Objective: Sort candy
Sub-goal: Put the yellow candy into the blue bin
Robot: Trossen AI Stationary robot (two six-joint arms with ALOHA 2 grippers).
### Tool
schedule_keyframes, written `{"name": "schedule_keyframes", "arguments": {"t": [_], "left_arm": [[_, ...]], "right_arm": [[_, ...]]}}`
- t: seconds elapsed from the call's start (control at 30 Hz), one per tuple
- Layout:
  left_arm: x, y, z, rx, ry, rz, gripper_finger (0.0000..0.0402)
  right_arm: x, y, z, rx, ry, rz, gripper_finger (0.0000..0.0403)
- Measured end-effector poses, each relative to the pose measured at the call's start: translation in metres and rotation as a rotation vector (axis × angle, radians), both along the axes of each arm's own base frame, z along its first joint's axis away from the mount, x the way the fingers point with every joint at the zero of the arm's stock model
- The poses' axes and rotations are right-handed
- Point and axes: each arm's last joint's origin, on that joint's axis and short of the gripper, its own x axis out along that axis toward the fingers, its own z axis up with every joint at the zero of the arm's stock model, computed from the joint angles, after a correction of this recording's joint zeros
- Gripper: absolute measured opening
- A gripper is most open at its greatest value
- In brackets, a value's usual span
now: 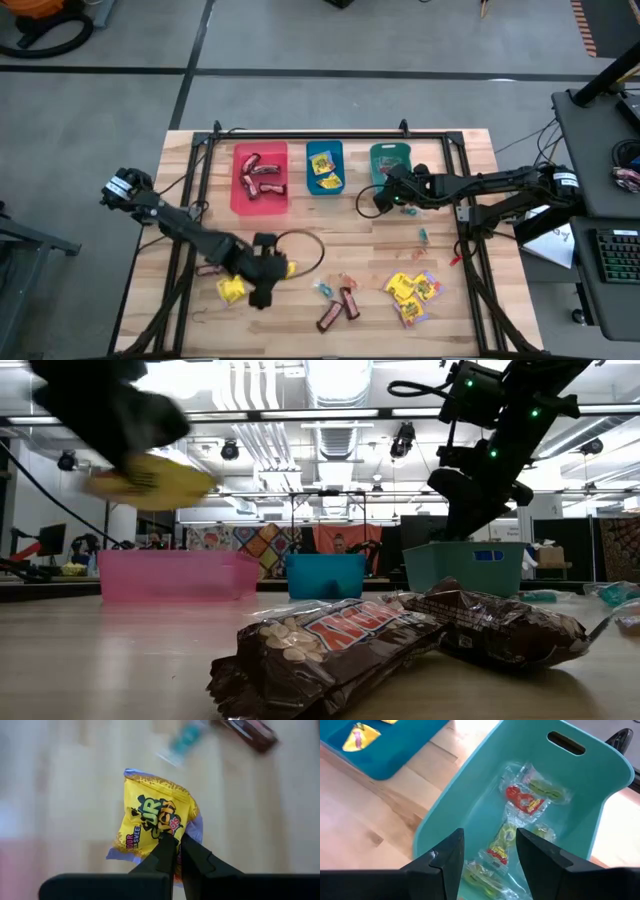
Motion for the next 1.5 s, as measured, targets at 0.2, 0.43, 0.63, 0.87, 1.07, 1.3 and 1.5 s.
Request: {"name": "schedule_keyframes", "arguments": {"t": [0.2, 0.43, 0.63, 0.87, 1.07, 1.3, 1.5], "left_arm": [[0.024, 0.056, 0.005, 0.137, -0.042, -0.014, 0.0000], [0.048, 0.127, 0.012, 0.275, -0.137, -0.009, 0.0000], [0.057, 0.187, 0.017, 0.353, -0.222, 0.100, 0.0000], [0.075, 0.236, 0.011, 0.326, -0.406, 0.286, 0.0000], [0.083, 0.253, -0.010, 0.298, -0.393, 0.297, 0.0000], [0.086, 0.258, -0.023, 0.290, -0.359, 0.309, 0.0000], [0.086, 0.258, -0.024, 0.289, -0.353, 0.308, 0.0022]], "right_arm": [[-0.003, 0.000, 0.010, -0.008, -0.041, 0.004, 0.0171], [-0.007, 0.002, 0.029, -0.007, -0.120, 0.028, 0.0171], [-0.011, 0.004, 0.045, -0.008, -0.173, 0.074, 0.0171], [-0.016, 0.005, 0.055, -0.015, -0.214, 0.078, 0.0171], [-0.017, 0.006, 0.056, 0.001, -0.224, 0.095, 0.0171], [-0.017, 0.006, 0.056, 0.003, -0.223, 0.097, 0.0171], [-0.017, 0.006, 0.056, 0.003, -0.223, 0.097, 0.0171]]}}
